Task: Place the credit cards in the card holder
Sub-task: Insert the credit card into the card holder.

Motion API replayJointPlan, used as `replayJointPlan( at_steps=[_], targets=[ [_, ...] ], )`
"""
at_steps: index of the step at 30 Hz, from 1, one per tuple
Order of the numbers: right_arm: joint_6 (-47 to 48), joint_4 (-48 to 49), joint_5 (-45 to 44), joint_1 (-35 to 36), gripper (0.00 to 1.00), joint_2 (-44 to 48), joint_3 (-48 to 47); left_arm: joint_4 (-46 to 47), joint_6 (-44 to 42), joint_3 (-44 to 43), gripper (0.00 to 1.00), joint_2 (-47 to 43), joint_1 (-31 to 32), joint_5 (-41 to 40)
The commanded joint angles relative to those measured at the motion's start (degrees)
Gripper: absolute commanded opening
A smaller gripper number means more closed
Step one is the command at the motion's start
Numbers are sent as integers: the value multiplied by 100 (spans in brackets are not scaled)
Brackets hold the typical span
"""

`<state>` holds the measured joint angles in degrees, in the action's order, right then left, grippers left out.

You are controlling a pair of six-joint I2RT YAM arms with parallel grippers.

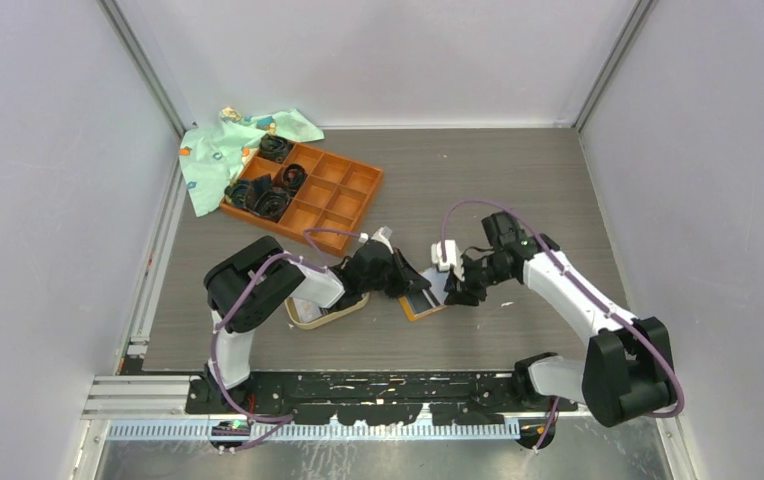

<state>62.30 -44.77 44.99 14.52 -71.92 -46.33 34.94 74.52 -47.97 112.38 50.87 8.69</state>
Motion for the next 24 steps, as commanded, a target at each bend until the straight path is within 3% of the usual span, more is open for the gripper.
replayJointPlan(
  at_steps=[1, 7, 14, 24],
  targets=[
    [751, 863, 240, 708, 31, 389, 392, -317, -228, -64, 7, 236, -25, -20],
    [200, 2061, -1123, 1824, 13, 142, 650, -307, -261, -53, 7, 229, -33, 11],
    [105, 2775, -2135, 2437, 12, -279, 860, -277, -253, -68, 7, 262, -51, 70],
    [260, 3028, -2834, 2628, 13, -558, 936, -265, -259, -81, 7, 276, -51, 122]
  ],
)
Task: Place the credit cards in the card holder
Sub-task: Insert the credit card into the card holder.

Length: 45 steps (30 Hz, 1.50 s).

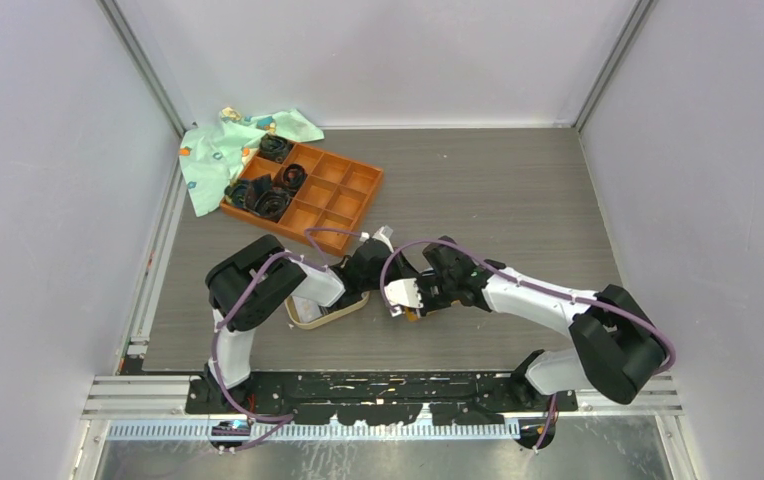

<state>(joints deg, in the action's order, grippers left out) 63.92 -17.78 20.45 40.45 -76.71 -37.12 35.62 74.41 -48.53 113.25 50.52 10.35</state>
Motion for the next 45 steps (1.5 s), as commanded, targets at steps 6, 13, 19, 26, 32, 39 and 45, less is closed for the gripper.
replayJointPlan(
  at_steps=[6, 13, 19, 26, 32, 39, 45],
  targets=[
    [220, 226, -613, 42, 13, -125, 3, -327, -260, -41, 8, 213, -17, -12],
    [208, -16, -868, -17, 12, -99, -102, -318, -284, -60, 13, 227, -29, 56],
    [206, -180, -883, -213, 12, 6, -172, -326, -303, -51, 16, 213, -51, 77],
    [239, -327, -828, -437, 12, 117, -203, -345, -346, -34, 19, 174, -64, 91],
    [165, -316, -905, -540, 12, 95, -242, -482, -465, -46, 21, 22, -69, 65],
    [-88, -285, -854, -614, 12, 42, -312, -725, -630, -52, 24, -192, -65, 38],
    [-298, -423, -494, -773, 12, 81, -412, -1017, -851, 13, 26, -518, -69, -36]
  ],
)
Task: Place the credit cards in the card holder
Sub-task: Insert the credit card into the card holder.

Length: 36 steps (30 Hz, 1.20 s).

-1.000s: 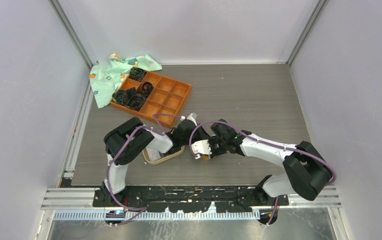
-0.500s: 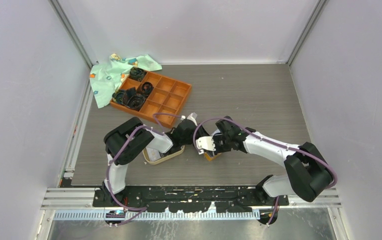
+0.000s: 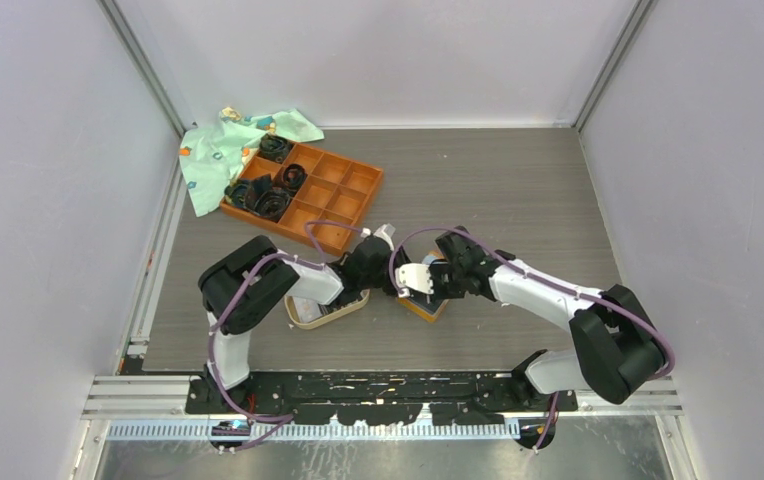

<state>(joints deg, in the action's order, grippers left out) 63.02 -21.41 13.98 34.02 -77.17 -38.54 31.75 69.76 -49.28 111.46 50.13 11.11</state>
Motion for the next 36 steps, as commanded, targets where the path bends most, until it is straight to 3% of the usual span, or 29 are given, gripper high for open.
replayJointPlan(
  at_steps=[1, 9, 20, 26, 29, 36],
  targets=[
    [-238, -102, 238, -159, 13, 138, -287, -680, -429, 105, 26, -378, -31, -130],
    [-401, -631, 1412, -556, 15, 193, -475, -1166, -816, 221, 26, -851, -25, -136],
    [-783, -732, 1963, -599, 16, -28, -643, -1782, -1346, 396, 23, -1567, -30, -246],
    [-1311, -464, 1699, -413, 13, -439, -808, -1955, -1702, 752, 18, -2198, -29, -529],
    [-1473, -277, 1443, -265, 12, -576, -837, -1540, -1756, 1004, 15, -2364, -25, -480],
    [-1789, 27, 1039, -163, 10, -809, -884, -619, -1478, 968, 8, -1749, -25, 76]
  ],
)
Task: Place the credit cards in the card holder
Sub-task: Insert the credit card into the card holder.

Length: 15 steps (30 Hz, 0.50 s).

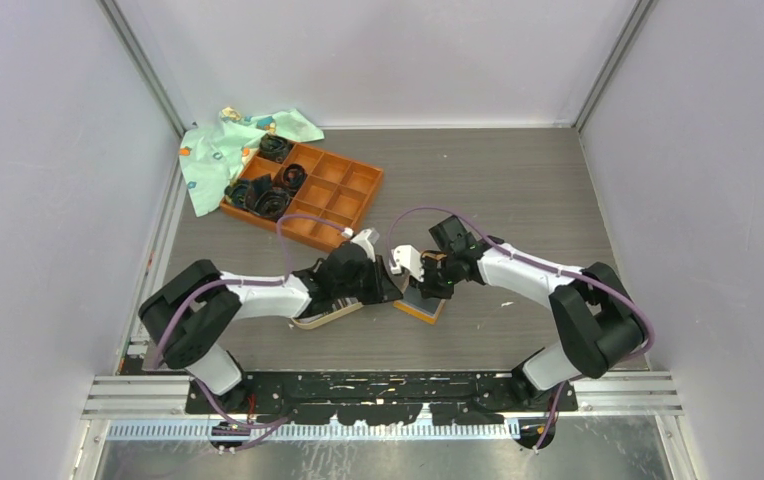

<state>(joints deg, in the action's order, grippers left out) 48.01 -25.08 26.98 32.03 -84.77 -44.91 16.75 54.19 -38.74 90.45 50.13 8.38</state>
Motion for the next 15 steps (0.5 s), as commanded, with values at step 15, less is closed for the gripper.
replayJointPlan(
  at_steps=[15],
  targets=[
    [-928, 1334, -1061, 255, 8, -141, -143, 859, 281, -461, 5, 1072, 23, 401]
  ],
)
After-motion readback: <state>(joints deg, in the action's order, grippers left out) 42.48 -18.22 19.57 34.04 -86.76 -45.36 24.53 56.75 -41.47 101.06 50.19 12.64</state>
